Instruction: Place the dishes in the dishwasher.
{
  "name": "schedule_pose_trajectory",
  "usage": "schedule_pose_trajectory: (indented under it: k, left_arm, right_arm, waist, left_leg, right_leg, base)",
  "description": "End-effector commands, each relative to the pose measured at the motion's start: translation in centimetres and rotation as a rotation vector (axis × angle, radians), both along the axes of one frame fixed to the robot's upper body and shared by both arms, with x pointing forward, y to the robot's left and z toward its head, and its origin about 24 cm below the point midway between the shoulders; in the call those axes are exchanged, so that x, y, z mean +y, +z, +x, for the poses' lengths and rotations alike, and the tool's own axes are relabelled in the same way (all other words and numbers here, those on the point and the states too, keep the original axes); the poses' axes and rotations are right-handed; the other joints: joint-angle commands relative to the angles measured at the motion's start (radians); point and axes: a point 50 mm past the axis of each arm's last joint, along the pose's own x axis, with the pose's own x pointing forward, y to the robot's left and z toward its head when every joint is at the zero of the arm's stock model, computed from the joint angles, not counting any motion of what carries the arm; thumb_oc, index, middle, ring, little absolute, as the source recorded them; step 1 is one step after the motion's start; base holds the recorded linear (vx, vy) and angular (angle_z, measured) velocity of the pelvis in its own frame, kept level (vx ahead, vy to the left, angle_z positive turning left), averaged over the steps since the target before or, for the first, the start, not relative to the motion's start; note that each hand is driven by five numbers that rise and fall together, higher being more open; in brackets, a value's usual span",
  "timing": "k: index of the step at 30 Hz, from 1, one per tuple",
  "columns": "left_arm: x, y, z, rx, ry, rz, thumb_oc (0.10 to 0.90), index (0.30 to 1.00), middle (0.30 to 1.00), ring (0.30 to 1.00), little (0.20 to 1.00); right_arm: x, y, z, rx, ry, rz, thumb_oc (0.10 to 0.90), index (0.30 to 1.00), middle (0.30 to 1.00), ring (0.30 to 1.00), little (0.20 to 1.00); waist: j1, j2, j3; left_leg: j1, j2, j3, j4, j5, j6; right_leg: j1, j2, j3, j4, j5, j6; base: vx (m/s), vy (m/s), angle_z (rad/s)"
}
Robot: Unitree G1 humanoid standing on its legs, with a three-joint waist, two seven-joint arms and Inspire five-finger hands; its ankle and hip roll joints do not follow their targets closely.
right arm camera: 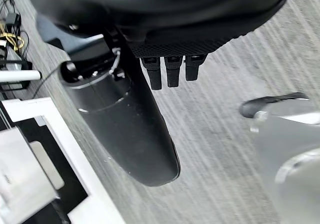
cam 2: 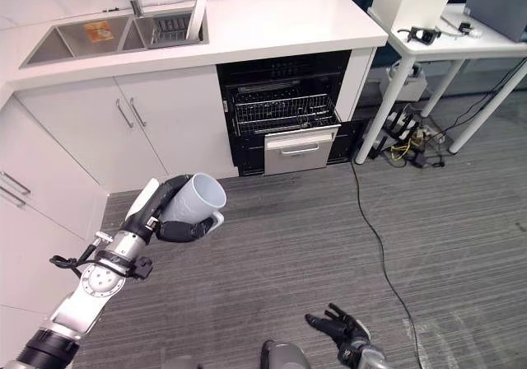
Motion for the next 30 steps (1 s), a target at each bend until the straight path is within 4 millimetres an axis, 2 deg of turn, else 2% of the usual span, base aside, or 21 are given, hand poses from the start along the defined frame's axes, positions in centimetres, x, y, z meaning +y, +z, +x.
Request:
schedule_pose_trajectory:
  k: [1,3,5,7,9,10,11,13,14,15,16,17,18,19,20,24,27,30]
  left_arm:
    - [-1.4,7.1,1.7,-0.336,-0.039,-0.098,0.400,0.300,0.300,0.300,0.300]
    - [-1.3,7.1,1.5,-0.337,-0.037,-0.097,0.400,0.300,0.300,0.300,0.300]
    - [-0.9,7.0,1.4,-0.345,-0.031,-0.094,0.400,0.300,0.300,0.300,0.300]
    - [0.0,6.8,1.0,-0.362,-0.008,-0.094,0.400,0.300,0.300,0.300,0.300]
    - [0.7,6.6,0.8,-0.370,0.017,-0.079,0.400,0.300,0.300,0.300,0.300]
    - [1.0,6.7,0.8,-0.370,0.021,-0.072,0.400,0.300,0.300,0.300,0.300]
    - [1.1,6.7,0.8,-0.368,0.025,-0.059,0.400,0.300,0.300,0.300,0.300]
    - [1.1,6.8,0.8,-0.378,0.023,-0.042,0.400,0.300,0.300,0.300,0.300]
    - [1.1,6.9,0.8,-0.381,0.021,-0.028,0.400,0.300,0.300,0.300,0.300]
    - [0.9,7.5,0.8,-0.394,0.019,-0.007,0.400,0.300,0.300,0.300,0.300]
    - [0.4,8.0,1.2,-0.412,0.004,0.000,0.400,0.300,0.300,0.300,0.300]
    - [0.3,8.2,1.4,-0.416,0.001,0.003,0.400,0.300,0.300,0.300,0.300]
    - [0.2,8.4,1.6,-0.422,0.003,0.008,0.400,0.300,0.300,0.300,0.300]
    - [0.8,8.5,1.6,-0.438,0.017,0.020,0.400,0.300,0.300,0.300,0.300]
    - [1.0,8.5,1.4,-0.446,0.023,0.024,0.400,0.300,0.300,0.300,0.300]
    - [1.1,8.1,1.1,-0.432,0.036,0.021,0.400,0.300,0.300,0.300,0.300]
    - [0.5,8.1,0.6,-0.440,0.042,-0.002,0.400,0.300,0.300,0.300,0.300]
    - [0.4,8.6,0.2,-0.454,0.040,-0.006,0.400,0.300,0.300,0.300,0.300]
  right_arm:
    - [-1.3,0.4,-0.8,-0.016,0.019,-0.042,0.800,0.900,0.900,0.900,0.900]
    - [-1.0,0.2,-1.0,-0.003,0.016,-0.043,0.800,0.900,0.900,0.900,0.900]
    - [-0.9,0.1,-1.2,0.002,0.019,-0.039,0.800,0.900,0.900,0.900,0.900]
    - [-0.6,0.1,-0.9,0.003,0.043,-0.048,0.800,0.900,0.900,0.900,0.900]
    - [-0.3,0.0,-0.7,0.009,0.059,-0.046,0.800,0.900,0.900,0.900,0.900]
    - [-0.1,-0.1,-0.8,0.011,0.063,-0.043,0.800,0.900,0.900,0.900,0.900]
    - [0.4,-0.2,-0.8,0.010,0.062,-0.040,0.800,0.900,0.900,0.900,0.900]
    - [0.9,-0.3,-0.9,0.005,0.060,-0.034,0.800,0.900,0.900,0.900,0.900]
    - [1.3,-0.4,-1.0,0.004,0.065,-0.033,0.800,0.900,0.900,0.900,0.900]
    - [1.5,-0.4,-1.0,0.002,0.066,-0.031,0.800,0.900,0.900,0.900,0.900]
    - [1.0,-0.4,-1.3,-0.001,0.053,-0.037,0.800,0.900,0.900,0.900,0.900]
    - [0.8,-0.4,-1.4,-0.002,0.044,-0.036,0.800,0.900,0.900,0.900,0.900]
    - [0.7,-0.5,-1.6,0.001,0.035,-0.031,0.800,0.900,0.900,0.900,0.900]
    - [0.8,-0.6,-1.7,0.005,0.052,-0.024,0.800,0.900,0.900,0.900,0.900]
    - [0.7,-0.5,-1.6,0.007,0.055,-0.024,0.800,0.900,0.900,0.900,0.900]
    - [0.7,-0.6,-1.6,0.035,0.048,-0.028,0.800,0.900,0.900,0.900,0.900]
    - [0.4,-0.6,-1.8,0.055,0.111,-0.064,0.800,0.900,0.900,0.900,0.900]
    - [-0.1,-0.5,-1.9,0.054,0.077,-0.061,0.800,0.900,0.900,0.900,0.900]
  waist:
    - [-0.007,0.077,-0.033]
    - [0.017,0.111,-0.027]
    - [0.033,0.116,-0.029]
    - [0.046,0.110,-0.040]
    - [0.070,0.099,-0.050]
    - [0.076,0.093,-0.056]
    - [0.078,0.088,-0.062]
    - [0.074,0.082,-0.060]
    - [0.070,0.075,-0.058]
    - [0.053,0.097,-0.057]
    - [0.017,0.121,-0.045]
    - [0.009,0.124,-0.045]
    - [-0.001,0.109,-0.038]
    - [-0.002,0.080,-0.038]
    - [0.002,0.078,-0.042]
    - [0.010,0.068,-0.059]
    - [0.012,0.056,-0.066]
    - [0.019,0.058,-0.070]
  left_leg:
    - [-0.045,-0.033,0.028,-0.187,0.065,0.043]
    - [-0.187,-0.035,0.002,-0.187,0.128,0.015]
    - [-0.243,-0.025,0.026,-0.187,0.161,0.008]
    - [-0.238,-0.020,0.065,-0.187,0.146,0.030]
    - [-0.226,-0.045,0.049,-0.187,0.126,0.059]
    - [-0.204,-0.046,0.064,-0.187,0.104,0.078]
    - [-0.183,-0.047,0.078,-0.187,0.078,0.103]
    - [-0.157,-0.067,0.069,-0.187,0.053,0.134]
    - [-0.138,-0.080,0.053,-0.187,0.042,0.147]
    - [-0.096,-0.072,-0.012,-0.187,0.023,0.144]
    - [-0.038,-0.068,-0.098,-0.187,0.000,0.130]
    - [-0.033,-0.066,-0.121,-0.187,-0.006,0.126]
    - [-0.013,-0.078,-0.146,-0.187,-0.028,0.123]
    - [0.021,-0.067,-0.156,-0.187,-0.081,0.112]
    - [0.023,-0.056,-0.153,-0.187,-0.083,0.104]
    - [0.028,-0.024,-0.154,-0.187,-0.074,0.086]
    - [0.049,0.030,-0.142,-0.187,-0.062,0.045]
    - [0.044,0.051,-0.144,-0.187,-0.050,0.027]
  right_leg:
    - [-0.013,-0.013,0.026,0.002,-0.039,0.127]
    - [0.023,0.050,0.032,0.002,-0.068,0.114]
    - [0.049,0.065,0.025,0.002,-0.090,0.105]
    - [0.077,0.063,0.023,0.002,-0.125,0.104]
    - [0.125,0.078,0.039,0.002,-0.163,0.102]
    - [0.158,0.083,0.020,0.002,-0.159,0.104]
    - [0.180,0.087,0.003,0.029,-0.103,0.124]
    - [0.114,0.093,0.020,0.238,0.002,0.178]
    - [0.051,0.098,0.032,0.358,0.104,0.226]
    - [-0.065,0.057,0.006,0.361,0.087,0.213]
    - [-0.112,-0.006,0.021,0.154,0.036,0.179]
    - [-0.120,-0.032,0.038,0.052,0.059,0.184]
    - [-0.154,-0.094,0.078,0.002,0.098,0.208]
    - [-0.236,-0.163,0.142,0.002,0.166,0.258]
    - [-0.221,-0.149,0.134,0.002,0.133,0.266]
    - [-0.193,-0.130,0.128,0.002,0.097,0.254]
    - [-0.141,-0.118,0.085,0.002,0.032,0.218]
    - [-0.129,-0.110,0.064,0.002,0.009,0.202]
  base:
    - [0.29,0.011,-0.20]
    - [0.39,0.006,-0.11]
    - [0.37,0.007,-0.27]
    - [0.42,0.061,-0.52]
    - [0.42,0.036,-0.70]
    - [0.39,0.025,-0.65]
    - [0.33,0.042,-0.44]
    - [0.27,0.039,-0.14]
    - [0.38,-0.038,0.44]
    - [0.51,-0.207,0.59]
    - [0.47,-0.280,0.92]
    - [0.38,-0.371,1.42]
    - [0.38,-0.550,1.80]
    - [0.41,-0.587,1.56]
    - [0.34,-0.493,0.87]
    - [0.18,-0.227,0.39]
    - [0.25,-0.325,0.20]
    - [0.14,-0.246,0.19]
